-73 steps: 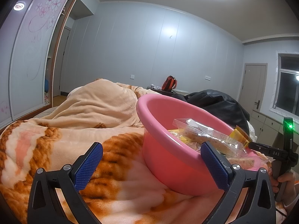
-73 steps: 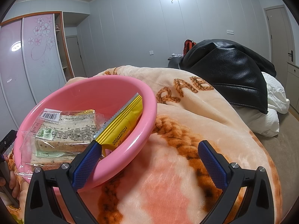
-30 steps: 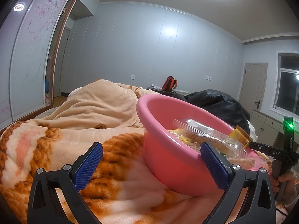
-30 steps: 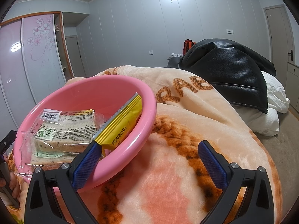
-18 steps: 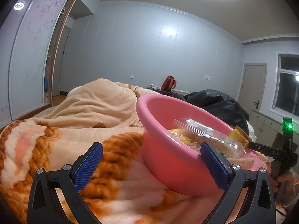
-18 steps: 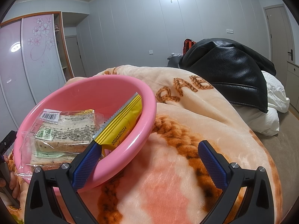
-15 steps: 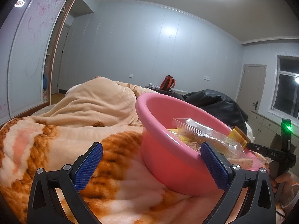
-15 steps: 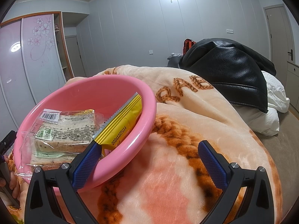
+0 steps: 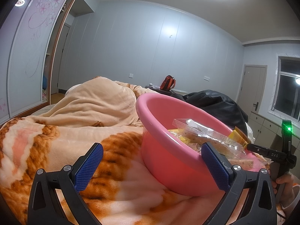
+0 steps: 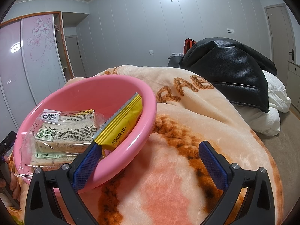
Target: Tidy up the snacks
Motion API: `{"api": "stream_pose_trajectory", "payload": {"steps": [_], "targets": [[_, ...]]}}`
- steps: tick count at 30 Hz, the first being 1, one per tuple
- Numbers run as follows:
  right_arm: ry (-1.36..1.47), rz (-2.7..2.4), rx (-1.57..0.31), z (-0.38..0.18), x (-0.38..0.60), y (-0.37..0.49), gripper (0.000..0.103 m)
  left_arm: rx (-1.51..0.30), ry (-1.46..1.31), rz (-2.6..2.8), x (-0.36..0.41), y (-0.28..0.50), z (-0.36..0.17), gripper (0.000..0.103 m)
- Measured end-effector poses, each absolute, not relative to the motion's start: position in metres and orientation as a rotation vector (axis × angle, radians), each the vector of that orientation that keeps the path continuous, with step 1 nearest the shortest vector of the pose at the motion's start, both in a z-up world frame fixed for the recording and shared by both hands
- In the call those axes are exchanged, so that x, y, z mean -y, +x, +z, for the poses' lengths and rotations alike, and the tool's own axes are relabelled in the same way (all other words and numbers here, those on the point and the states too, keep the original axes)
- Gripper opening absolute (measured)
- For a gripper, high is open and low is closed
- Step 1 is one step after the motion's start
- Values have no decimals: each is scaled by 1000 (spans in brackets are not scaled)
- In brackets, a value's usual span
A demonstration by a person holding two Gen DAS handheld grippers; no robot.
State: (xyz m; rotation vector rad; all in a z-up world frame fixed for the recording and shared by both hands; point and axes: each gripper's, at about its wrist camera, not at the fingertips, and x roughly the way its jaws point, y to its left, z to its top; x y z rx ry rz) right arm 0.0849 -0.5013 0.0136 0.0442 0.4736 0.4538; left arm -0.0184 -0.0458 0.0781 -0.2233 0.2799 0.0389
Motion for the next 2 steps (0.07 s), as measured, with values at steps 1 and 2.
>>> {"api": "stream_pose_trajectory", "payload": {"steps": [1,2], "targets": [[44,454,-474,14,501,85,103,-280,-223,39,46,-18,78,103],[44,454,-474,14,501,85,103,-280,-223,39,46,-18,78,103]]}}
